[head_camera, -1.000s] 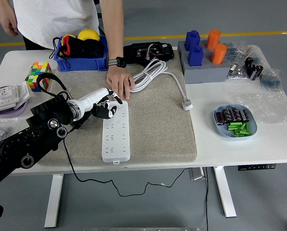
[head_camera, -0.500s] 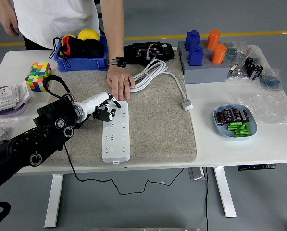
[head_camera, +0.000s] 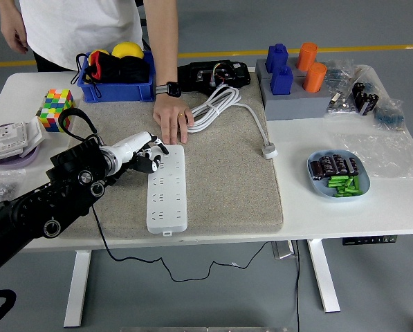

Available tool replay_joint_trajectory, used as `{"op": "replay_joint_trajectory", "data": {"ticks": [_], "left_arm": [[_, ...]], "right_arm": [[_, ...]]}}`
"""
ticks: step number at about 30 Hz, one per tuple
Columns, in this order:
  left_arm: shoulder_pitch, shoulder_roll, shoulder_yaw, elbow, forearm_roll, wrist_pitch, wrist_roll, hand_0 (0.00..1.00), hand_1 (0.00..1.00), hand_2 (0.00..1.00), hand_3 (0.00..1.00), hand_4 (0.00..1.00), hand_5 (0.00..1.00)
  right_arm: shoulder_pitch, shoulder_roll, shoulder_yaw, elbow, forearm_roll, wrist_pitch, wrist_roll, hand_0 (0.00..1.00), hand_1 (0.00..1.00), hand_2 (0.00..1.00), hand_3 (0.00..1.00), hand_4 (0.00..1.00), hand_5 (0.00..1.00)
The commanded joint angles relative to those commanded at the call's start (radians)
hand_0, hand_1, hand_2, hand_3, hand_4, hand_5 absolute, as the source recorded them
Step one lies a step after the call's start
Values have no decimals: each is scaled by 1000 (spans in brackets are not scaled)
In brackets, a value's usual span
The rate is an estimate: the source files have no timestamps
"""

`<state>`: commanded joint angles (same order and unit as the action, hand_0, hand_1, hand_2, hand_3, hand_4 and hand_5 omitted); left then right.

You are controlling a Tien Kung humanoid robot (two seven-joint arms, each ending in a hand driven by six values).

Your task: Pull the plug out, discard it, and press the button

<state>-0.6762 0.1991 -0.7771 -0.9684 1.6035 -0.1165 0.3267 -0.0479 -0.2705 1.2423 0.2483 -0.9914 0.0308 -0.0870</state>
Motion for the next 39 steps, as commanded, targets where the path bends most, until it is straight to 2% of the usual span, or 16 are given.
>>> {"op": "replay_joint_trajectory", "data": {"ticks": [7,14,19,22,26,27,28,32,33,38,39], "left_arm": [[1,-3,17,19,4,1,2,55,48,144,664,283,2],[12,-1,2,1,4,-1,-4,55,45,143,658,280,2],[30,-1,-73,-55,24,11,-20,55,45,143,659,280,2],[59,-4,-143,-101,63,34,-47,55,45,143,651,277,2],[121,-9,-260,-166,119,95,-118,55,45,143,651,277,2],[137,-8,-286,-180,128,116,-142,99,101,148,666,312,2],[155,-7,-315,-195,137,139,-173,99,101,148,666,312,2],[206,3,-384,-236,147,193,-248,99,101,148,666,312,2],[221,6,-402,-248,146,201,-257,251,297,384,659,600,2],[289,19,-482,-288,160,201,-263,251,297,384,659,600,2],[304,21,-497,-294,165,202,-265,696,657,621,722,685,2]], "right_arm": [[-1,1,2,0,-1,0,0,728,679,660,641,733,589],[-3,2,4,0,-2,0,1,728,679,660,642,734,589],[-3,4,7,-1,-4,-1,1,728,679,659,642,735,588],[-2,5,8,0,-4,-1,1,728,679,659,642,735,587],[-3,9,10,1,-4,-1,1,728,679,659,642,735,587],[-4,10,10,0,-4,-1,1,728,679,660,641,735,586],[-5,11,10,-1,-5,-1,1,728,679,660,641,735,586],[-5,11,13,-2,-7,-1,1,728,679,660,641,735,586],[-4,11,14,-1,-7,-1,1,728,679,658,642,735,586],[1,10,16,2,-10,-1,2,728,679,658,642,735,586],[1,10,16,2,-10,-1,2,728,678,659,642,735,586]]}}
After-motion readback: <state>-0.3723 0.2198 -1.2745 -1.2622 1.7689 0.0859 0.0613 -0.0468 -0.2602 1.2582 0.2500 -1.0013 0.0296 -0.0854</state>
